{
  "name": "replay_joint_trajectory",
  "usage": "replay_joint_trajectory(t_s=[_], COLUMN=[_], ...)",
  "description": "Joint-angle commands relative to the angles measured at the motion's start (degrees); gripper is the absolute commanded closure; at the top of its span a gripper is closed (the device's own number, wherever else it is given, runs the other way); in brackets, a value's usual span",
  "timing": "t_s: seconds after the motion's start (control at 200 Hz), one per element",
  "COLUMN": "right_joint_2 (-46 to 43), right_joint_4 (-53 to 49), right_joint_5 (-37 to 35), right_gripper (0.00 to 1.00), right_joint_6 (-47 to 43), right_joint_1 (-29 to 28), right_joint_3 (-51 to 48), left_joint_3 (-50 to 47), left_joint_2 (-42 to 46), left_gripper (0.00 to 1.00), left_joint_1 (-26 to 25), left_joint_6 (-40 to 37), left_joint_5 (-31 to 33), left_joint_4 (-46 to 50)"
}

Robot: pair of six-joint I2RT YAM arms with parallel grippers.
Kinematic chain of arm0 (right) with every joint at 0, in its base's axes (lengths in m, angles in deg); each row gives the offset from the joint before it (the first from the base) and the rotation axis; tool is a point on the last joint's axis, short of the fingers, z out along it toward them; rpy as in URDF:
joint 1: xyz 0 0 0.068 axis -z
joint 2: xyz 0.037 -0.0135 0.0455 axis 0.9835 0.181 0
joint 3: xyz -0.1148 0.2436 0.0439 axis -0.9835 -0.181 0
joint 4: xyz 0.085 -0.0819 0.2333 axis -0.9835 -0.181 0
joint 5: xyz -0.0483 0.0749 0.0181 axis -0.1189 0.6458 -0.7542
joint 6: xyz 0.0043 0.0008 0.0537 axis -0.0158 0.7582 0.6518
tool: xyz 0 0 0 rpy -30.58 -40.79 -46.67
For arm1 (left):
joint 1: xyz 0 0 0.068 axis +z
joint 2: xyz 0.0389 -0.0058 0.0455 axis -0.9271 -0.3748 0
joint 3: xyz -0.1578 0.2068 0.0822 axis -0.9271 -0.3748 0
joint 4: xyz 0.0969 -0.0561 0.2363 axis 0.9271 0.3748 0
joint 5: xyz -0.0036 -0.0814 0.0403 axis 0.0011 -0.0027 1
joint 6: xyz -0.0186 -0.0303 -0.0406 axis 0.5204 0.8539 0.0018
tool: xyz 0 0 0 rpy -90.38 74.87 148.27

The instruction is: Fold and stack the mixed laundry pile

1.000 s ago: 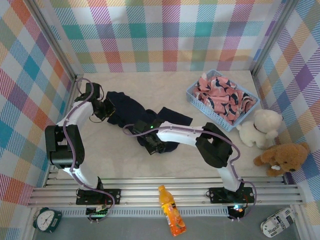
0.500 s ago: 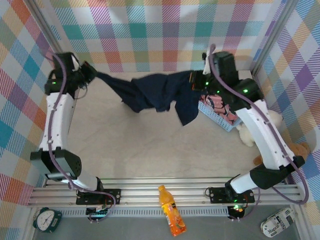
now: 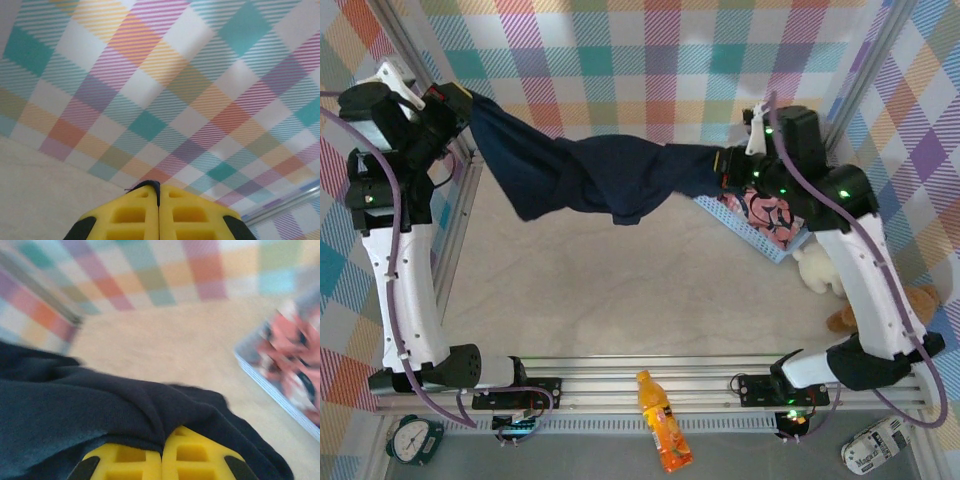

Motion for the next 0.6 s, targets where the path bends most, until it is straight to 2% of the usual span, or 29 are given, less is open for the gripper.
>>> replay_joint_trajectory(t_s=[0.0,0.055,0.135,0.255,0.375,0.475,0.595], right_joint_2=[6.0,8.05,10.5,13.59,11.71,13.36,20.26], right_joint_4=[-5.41,-4.54,-1.1,0.88,5.01,8.34,12.9], right_joint_5=[-4.62,-3.16,-2.56,-1.05,-0.7,1.9,4.91], right_gripper=[1.0,1.0,1.0,0.67,0.52,0.5,0.48], right_joint_6=[7.16,9.02,10.51,9.89,5.8,3.63,1.84], right_joint_1=[5.98,8.34,10.05,9.28,3.13,-3.46,-11.76], right_joint_3=[-8.74,-14.8,-23.34,-27.53,-25.89,-22.53,-17.52], left_joint_3=[-7.68,-12.24,-21.52,-35.19,-40.86,-44.36,-46.98], left_joint_2=[-5.16,-6.87,-7.43,-5.56,-5.8,-7.1,-7.55], left_gripper=[1.0,1.0,1.0,1.0,1.0,1.0,1.0], left_joint_1=[0.75,0.76,0.71,-0.64,-4.68,-5.11,-5.12], left_joint_6=[-1.25,-1.39,0.55,3.59,2.19,3.3,3.76], left_joint_5=[7.36,7.98,5.05,0.28,-0.35,-1.58,-1.1], left_joint_4=[3.15,3.59,0.54,-6.7,-7.46,-7.61,-8.49])
